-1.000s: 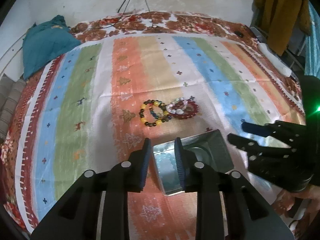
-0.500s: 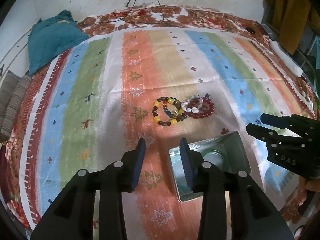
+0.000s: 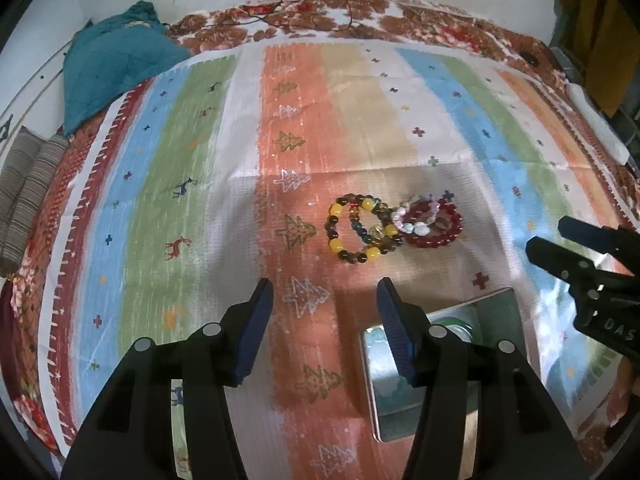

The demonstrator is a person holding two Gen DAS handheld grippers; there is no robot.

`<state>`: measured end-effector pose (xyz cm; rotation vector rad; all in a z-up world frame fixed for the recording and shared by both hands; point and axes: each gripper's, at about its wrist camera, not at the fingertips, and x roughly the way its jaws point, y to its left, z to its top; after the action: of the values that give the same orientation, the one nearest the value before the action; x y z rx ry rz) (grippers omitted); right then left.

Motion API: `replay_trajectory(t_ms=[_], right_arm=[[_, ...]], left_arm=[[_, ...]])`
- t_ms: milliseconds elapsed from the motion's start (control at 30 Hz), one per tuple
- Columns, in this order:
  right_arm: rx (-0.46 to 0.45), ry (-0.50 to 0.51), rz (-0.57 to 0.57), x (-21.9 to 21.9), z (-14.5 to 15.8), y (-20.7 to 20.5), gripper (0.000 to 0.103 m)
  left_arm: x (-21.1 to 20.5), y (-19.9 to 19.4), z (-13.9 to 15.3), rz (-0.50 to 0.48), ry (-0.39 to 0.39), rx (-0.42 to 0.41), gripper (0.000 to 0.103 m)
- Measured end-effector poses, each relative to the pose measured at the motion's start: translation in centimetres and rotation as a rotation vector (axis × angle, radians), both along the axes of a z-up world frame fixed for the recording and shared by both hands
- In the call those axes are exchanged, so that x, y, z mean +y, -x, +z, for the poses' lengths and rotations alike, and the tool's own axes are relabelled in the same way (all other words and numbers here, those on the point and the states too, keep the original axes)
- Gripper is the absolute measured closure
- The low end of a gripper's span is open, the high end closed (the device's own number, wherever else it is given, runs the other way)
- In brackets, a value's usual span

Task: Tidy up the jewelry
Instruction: 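Lower the light-blue bracelet into the silver tin and open the left tool, then move both tools back over the remaining bracelets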

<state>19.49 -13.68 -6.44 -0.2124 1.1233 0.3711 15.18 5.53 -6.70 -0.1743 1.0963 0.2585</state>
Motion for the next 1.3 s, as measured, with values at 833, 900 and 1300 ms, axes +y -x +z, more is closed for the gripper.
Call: replay_trajectory(t_ms=[833, 900, 1300], right_arm=[[0.007, 0.04, -0.001, 1.4, -2.6, -4.4, 0.027], [0.01, 0.043, 0.001, 1.5, -2.7, -4.7, 0.027], [0.043, 0.065, 0.021, 2.9, -4.7, -6.5, 0.023]], left_arm=[[1.6, -4.6, -3.3, 0.007, -0.03, 0.077, 0.035], [1.7, -5.1, -3.6, 0.002, -0.026, 0.086, 0.035], [2.2, -7.2, -5.2, -0.004, -0.006, 0.106, 0.035]])
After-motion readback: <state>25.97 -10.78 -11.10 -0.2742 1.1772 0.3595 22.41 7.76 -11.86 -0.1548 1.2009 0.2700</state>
